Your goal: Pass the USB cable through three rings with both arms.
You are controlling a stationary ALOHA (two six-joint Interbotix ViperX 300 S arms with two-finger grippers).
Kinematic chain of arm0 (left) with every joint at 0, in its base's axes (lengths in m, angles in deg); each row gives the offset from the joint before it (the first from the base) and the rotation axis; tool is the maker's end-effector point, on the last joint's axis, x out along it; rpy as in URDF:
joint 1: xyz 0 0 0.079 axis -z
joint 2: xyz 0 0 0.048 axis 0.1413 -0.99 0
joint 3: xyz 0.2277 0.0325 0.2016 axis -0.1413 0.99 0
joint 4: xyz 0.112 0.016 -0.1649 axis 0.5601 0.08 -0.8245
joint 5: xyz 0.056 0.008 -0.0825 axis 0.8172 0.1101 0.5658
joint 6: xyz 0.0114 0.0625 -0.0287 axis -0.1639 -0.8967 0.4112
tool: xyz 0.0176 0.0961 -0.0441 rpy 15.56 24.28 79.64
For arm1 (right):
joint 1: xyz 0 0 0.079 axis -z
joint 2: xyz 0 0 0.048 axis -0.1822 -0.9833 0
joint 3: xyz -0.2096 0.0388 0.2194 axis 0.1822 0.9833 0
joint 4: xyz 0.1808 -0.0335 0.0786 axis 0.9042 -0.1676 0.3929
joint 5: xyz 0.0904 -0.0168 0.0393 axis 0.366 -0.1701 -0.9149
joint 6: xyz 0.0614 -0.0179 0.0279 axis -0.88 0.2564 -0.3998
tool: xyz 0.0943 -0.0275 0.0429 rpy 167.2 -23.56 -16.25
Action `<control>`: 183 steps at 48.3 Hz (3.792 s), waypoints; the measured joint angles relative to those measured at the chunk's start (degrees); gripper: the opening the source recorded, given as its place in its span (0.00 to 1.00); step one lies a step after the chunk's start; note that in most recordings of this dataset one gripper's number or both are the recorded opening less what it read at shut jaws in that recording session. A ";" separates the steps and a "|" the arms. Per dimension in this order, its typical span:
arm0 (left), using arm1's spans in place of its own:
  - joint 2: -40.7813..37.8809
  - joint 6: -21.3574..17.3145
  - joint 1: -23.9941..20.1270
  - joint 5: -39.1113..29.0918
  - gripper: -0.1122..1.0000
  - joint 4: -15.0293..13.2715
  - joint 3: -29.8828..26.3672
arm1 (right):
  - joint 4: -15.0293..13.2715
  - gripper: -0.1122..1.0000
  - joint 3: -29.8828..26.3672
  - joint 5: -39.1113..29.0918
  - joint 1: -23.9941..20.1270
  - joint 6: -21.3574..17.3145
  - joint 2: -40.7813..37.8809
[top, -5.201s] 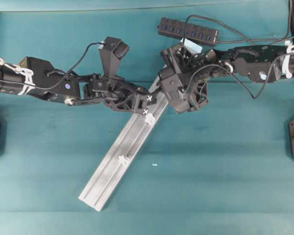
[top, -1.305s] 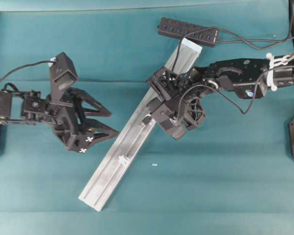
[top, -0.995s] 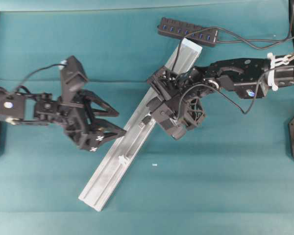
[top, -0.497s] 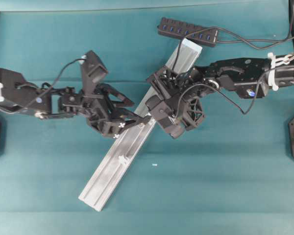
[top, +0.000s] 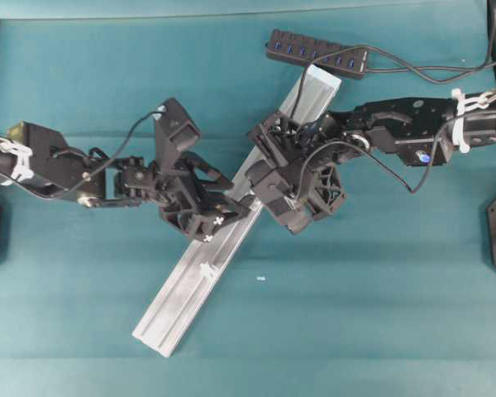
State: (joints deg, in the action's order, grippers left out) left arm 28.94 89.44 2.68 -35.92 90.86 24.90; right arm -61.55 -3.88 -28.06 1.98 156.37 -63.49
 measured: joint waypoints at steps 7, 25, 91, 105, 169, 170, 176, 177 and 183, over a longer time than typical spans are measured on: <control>-0.88 0.00 0.18 0.09 0.92 0.00 -0.79 | 0.00 0.19 0.00 0.00 0.00 0.00 0.09; -1.67 -0.09 0.26 0.00 0.78 0.00 -1.49 | 0.00 0.19 0.00 0.00 0.09 0.00 0.09; -1.32 0.26 2.29 -6.42 0.25 0.00 -2.20 | 0.09 0.81 0.09 -2.46 0.00 -2.90 0.26; 0.35 6.42 2.29 -8.70 0.19 -0.09 -2.11 | 0.00 0.88 0.97 0.35 0.97 -8.70 2.20; 9.32 18.46 7.65 -10.28 0.19 -0.09 1.05 | 0.00 0.76 0.62 7.12 -6.94 -14.85 0.97; 9.32 18.46 7.65 -10.46 0.19 -0.09 1.14 | 0.00 0.74 0.62 7.21 -6.94 -14.85 1.05; 9.58 18.46 7.65 -11.07 0.19 0.00 1.14 | -0.09 0.59 0.62 7.21 -6.86 -14.85 0.97; 9.58 18.46 7.65 -11.16 0.19 0.00 1.14 | 0.00 0.56 0.62 7.21 -6.94 -14.85 0.97; 9.76 18.37 7.65 -11.51 0.19 0.00 1.14 | 0.00 0.31 0.62 7.12 -6.94 -14.85 0.97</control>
State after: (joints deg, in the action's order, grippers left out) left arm 38.69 107.81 10.32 -47.43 90.86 26.04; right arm -61.55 -3.26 -20.94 -4.96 141.51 -62.52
